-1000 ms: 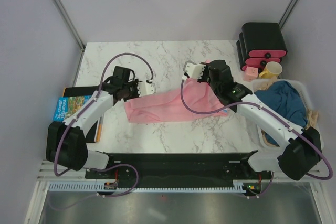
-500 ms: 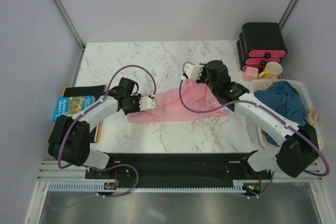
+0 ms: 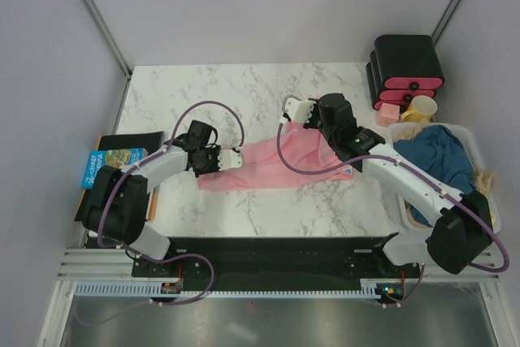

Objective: Fold and stack the t-shirts
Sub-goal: Flatten out the tshirt

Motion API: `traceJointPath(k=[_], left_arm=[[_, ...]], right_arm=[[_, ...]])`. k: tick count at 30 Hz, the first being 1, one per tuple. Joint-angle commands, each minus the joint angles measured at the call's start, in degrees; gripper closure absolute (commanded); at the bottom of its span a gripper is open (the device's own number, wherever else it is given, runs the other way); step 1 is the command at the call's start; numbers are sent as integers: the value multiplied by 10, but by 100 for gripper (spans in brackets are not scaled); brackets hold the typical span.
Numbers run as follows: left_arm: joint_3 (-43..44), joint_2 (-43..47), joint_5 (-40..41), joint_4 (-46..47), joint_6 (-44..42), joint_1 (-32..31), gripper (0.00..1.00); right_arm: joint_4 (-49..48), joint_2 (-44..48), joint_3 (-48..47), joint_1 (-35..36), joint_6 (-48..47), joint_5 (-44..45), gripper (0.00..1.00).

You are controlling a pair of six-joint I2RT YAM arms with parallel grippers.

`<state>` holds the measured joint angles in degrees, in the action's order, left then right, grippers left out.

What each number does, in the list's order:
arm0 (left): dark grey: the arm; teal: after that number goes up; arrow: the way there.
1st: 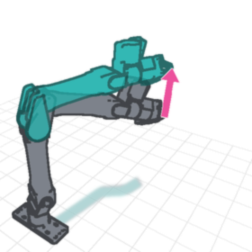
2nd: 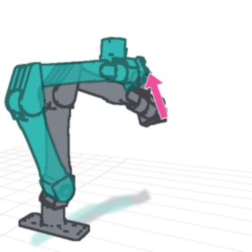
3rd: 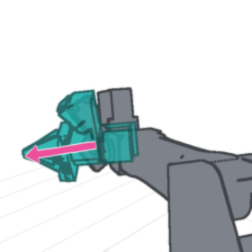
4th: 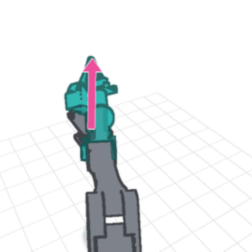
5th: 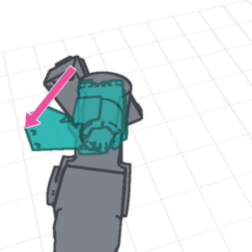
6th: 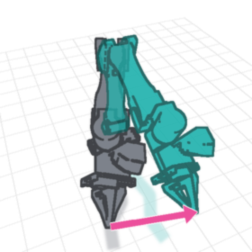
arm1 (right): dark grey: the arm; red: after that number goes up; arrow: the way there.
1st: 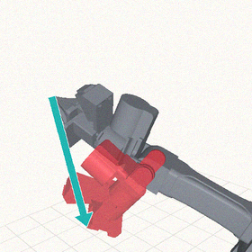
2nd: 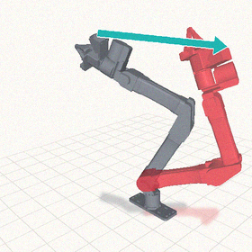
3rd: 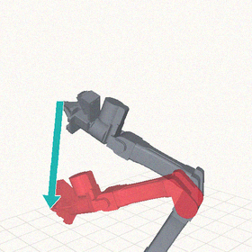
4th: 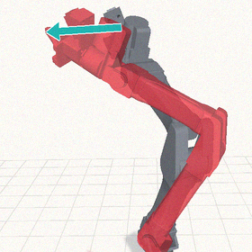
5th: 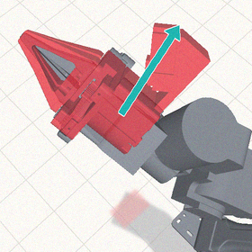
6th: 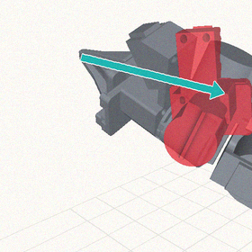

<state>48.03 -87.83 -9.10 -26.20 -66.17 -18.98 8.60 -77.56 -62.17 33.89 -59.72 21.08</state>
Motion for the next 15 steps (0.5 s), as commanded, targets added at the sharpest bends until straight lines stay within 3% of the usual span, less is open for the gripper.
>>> traceJointPath(k=[1, 3, 10, 15], left_arm=[[8, -5, 3, 22, -9, 0, 87], [12, -6, 6, 23, -5, 0, 98], [43, 27, 39, 54, 24, 1, 98], [121, 75, 87, 91, 65, 0, 98]], right_arm=[[-9, 7, -18, -2, 12, 6, 100], [-9, 7, -16, -3, 13, 6, 100], [-8, 8, -20, -6, 4, 10, 100], [-10, 7, -30, -14, -4, 13, 100]])
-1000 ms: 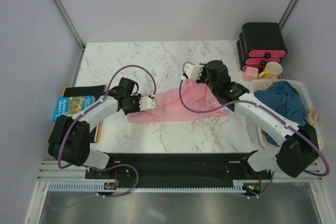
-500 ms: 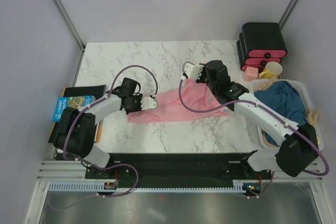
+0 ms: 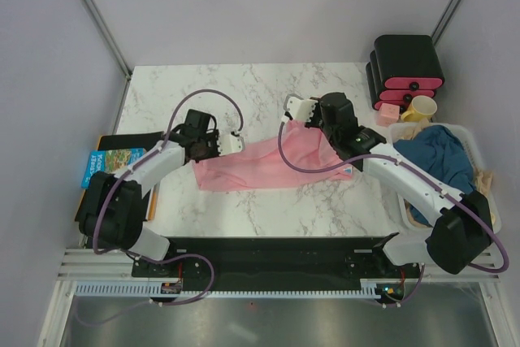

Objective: Fold and stack the t-shirts
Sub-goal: Flatten out the tshirt

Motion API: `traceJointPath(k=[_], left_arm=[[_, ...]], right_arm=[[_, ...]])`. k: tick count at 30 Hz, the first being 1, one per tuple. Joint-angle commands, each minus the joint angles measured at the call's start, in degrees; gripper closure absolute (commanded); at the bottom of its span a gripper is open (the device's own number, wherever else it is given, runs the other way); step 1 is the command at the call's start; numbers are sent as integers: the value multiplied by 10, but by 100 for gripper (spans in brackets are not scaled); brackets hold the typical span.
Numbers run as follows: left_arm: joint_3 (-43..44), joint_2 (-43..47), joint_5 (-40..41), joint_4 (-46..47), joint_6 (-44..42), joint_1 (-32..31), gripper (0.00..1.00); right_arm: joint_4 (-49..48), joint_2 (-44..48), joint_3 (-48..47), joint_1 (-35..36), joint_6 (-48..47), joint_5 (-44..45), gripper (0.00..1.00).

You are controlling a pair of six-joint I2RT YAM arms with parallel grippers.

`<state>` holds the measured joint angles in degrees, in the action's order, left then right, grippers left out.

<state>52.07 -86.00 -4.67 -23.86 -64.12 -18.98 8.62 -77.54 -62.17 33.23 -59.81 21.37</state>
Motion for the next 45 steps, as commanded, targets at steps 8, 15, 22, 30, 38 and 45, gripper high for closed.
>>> traceJointPath(k=[8, 15, 22, 30, 38, 45], left_arm=[[139, 97, 104, 126, 24, -1, 98], [143, 206, 70, 76, -18, 0, 98], [83, 380, 25, 53, -58, 1, 98], [112, 479, -3, 100, -48, 1, 98], [184, 404, 9, 115, -127, 2, 98], [274, 210, -32, 81, -133, 60, 98]], right_arm=[[-44, 1, -50, -19, -26, 25, 100], [192, 20, -229, -54, 34, -43, 100], [479, 74, -379, -55, 19, -89, 100], [461, 162, -404, -55, -51, -91, 100], [306, 136, -401, -55, -97, -102, 100], [170, 7, -345, -84, -131, -111, 100]])
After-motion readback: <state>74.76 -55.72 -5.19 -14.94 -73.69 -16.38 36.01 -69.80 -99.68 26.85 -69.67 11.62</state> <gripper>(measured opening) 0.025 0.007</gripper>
